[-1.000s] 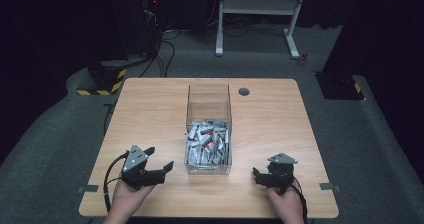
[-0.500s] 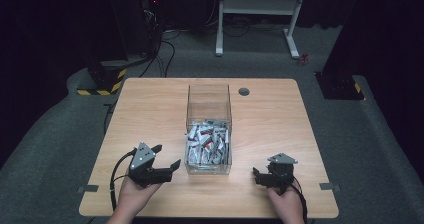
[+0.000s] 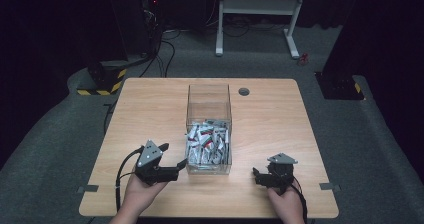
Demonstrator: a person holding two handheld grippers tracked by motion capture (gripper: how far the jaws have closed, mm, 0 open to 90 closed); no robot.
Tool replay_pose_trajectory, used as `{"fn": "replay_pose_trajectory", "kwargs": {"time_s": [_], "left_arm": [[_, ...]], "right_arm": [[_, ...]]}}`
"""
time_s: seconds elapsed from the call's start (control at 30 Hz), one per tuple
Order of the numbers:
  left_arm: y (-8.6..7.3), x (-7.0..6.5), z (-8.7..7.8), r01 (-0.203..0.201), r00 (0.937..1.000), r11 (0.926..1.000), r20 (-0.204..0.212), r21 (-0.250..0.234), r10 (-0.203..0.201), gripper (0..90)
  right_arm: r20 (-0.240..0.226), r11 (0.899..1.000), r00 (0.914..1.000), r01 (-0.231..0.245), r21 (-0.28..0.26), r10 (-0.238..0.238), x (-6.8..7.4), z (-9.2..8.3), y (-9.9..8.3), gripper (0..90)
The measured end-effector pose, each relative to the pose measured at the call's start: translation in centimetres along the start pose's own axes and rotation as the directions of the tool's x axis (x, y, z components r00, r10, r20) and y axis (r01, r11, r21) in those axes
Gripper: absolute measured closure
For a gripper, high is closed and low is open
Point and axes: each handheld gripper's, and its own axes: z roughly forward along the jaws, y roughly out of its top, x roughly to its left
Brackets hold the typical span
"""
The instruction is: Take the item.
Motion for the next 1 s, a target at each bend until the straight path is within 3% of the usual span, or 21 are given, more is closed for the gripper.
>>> {"fn": "replay_pose_trajectory", "kwargs": {"time_s": [1.0], "left_arm": [[1.7,-1.3,2.5,-0.006,0.9982,1.0000,0.059,0.004,0.005,20.6]], "right_arm": [[-0.003,1.000,1.0000,0.002,0.001,-0.002,0.0,0.0,0.0,10.4]]}}
